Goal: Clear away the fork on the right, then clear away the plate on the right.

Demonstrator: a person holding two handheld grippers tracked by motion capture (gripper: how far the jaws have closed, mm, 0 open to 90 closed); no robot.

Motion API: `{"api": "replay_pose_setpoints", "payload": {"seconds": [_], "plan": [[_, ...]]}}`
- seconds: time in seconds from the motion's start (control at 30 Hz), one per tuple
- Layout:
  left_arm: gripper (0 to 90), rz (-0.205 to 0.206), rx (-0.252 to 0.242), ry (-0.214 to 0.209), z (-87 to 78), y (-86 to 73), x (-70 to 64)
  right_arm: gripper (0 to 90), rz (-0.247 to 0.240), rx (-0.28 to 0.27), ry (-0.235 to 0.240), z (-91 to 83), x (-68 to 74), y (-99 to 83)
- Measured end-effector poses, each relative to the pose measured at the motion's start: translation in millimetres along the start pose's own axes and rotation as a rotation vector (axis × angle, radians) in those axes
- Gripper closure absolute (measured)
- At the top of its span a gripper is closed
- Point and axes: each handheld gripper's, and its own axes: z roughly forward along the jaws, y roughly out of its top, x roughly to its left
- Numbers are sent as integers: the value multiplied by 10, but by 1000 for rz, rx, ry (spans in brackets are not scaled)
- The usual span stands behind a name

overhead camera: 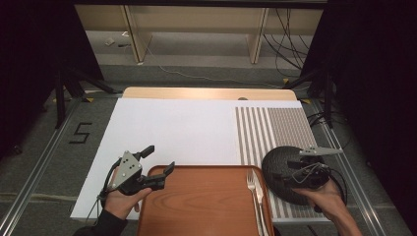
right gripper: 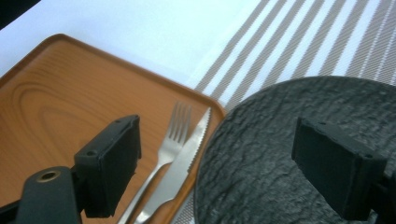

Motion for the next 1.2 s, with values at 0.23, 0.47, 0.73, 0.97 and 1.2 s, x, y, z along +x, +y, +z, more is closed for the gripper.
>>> {"api": "replay_pose_setpoints", "payload": {"seconds": [0.23,0.47,0.73,0.97,1.2], "plan": [[174,1,-2,1,-12,-2,2,168,24,-7,-23,-55,-91,-18],[174,5,0,-1,5,2,0,168,43,-8,-35,-90,-162,-48],[174,5,-2,-8,0,0,-6,167,92,-26,-37,-173,-261,-93],[173,5,-9,-7,-22,7,-3,162,131,-25,-47,-253,-269,-174],[174,9,-4,-10,-8,3,-12,162,195,-44,-66,-361,-373,-289]]}}
